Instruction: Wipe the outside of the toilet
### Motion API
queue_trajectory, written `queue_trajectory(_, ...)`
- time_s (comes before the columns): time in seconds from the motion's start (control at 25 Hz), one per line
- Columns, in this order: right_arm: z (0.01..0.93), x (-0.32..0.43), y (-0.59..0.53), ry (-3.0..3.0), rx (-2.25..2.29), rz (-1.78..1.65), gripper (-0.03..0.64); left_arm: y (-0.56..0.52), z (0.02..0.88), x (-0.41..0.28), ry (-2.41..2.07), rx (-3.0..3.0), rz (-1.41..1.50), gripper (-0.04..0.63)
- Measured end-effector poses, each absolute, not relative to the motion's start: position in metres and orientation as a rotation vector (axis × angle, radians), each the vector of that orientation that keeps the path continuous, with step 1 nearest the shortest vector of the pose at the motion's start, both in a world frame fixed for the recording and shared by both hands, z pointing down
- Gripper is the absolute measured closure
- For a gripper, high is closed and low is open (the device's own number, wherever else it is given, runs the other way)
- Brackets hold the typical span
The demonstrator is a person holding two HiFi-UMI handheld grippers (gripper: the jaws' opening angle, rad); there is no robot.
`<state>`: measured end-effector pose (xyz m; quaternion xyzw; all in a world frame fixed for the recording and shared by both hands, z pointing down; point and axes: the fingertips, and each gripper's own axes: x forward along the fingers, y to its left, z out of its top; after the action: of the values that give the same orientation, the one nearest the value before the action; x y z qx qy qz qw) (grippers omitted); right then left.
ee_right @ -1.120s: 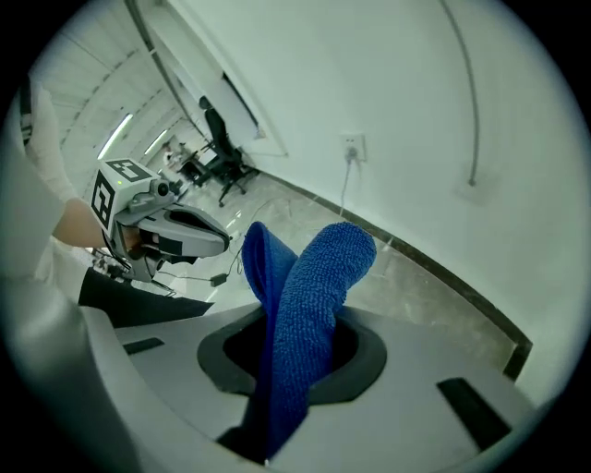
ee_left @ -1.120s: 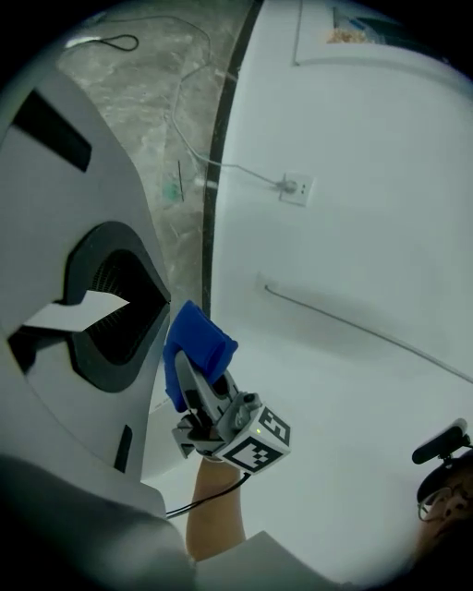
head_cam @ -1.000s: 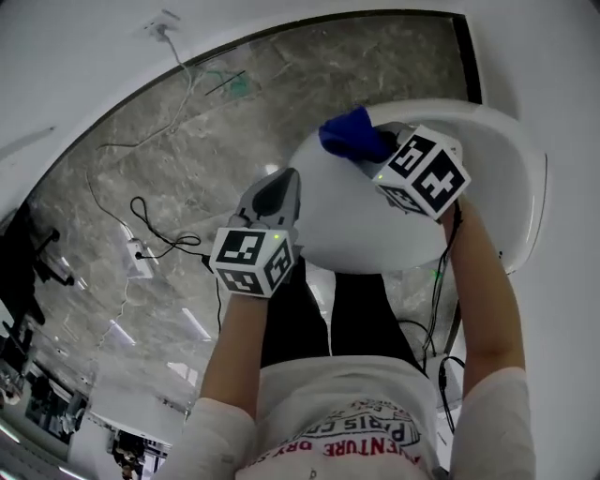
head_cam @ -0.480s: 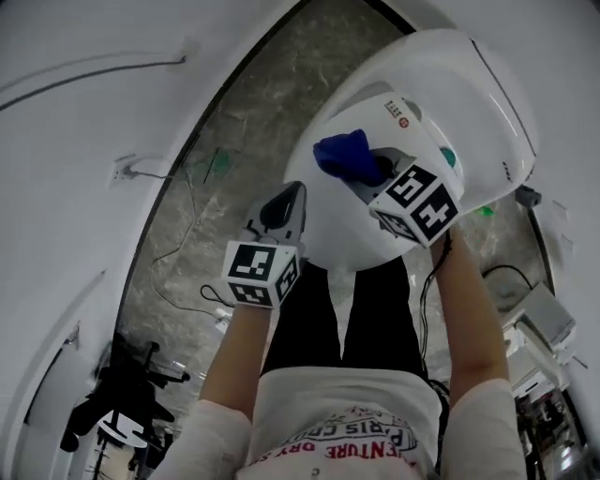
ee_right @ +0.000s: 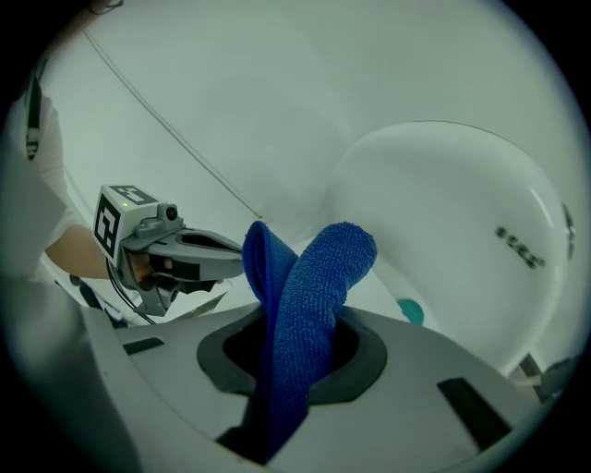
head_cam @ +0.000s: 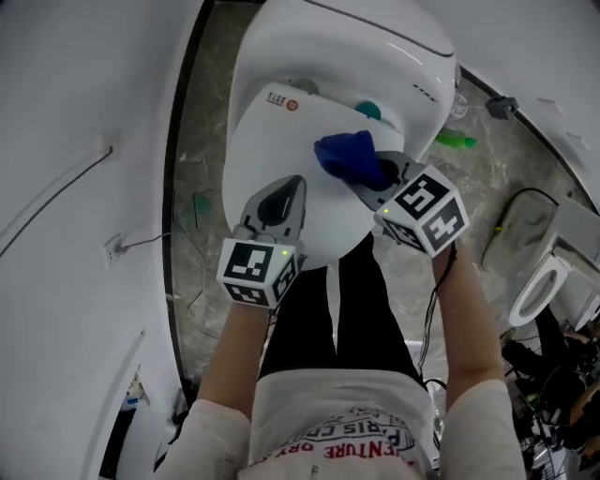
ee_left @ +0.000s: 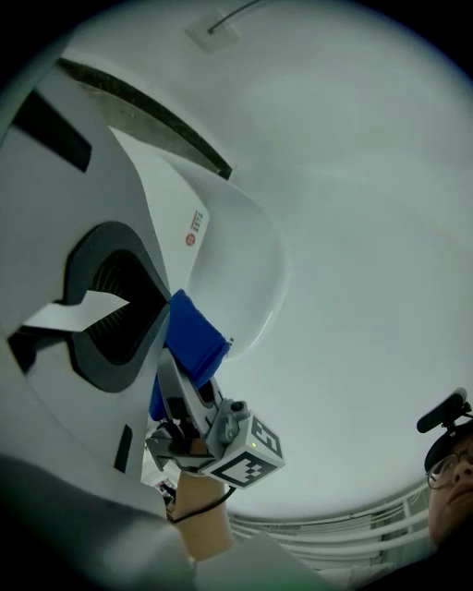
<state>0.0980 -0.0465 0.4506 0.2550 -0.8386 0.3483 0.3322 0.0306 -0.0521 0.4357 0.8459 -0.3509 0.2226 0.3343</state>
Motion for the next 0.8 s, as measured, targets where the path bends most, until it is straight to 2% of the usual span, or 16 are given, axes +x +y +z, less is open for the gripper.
queue_trajectory(0.48,0.417,0.345,-0.082,-2.097,1.378,0.945,0.545,-0.072,0.431,0.183,-0.809,2.288,0.685,0.588)
queue_trajectory(0.64,0.422,0.385,-0.111,-2.057,1.489,0.92,0.545,-0.093,0.426,0.212,-0.862,2.301,0.693,0.588)
queue_trajectory(0.8,0.435,0.386,-0.136,-2.091,1.457,0.871,0.545,-0.107,0.425,0.227,-0.892,2.3,0.681,0.588)
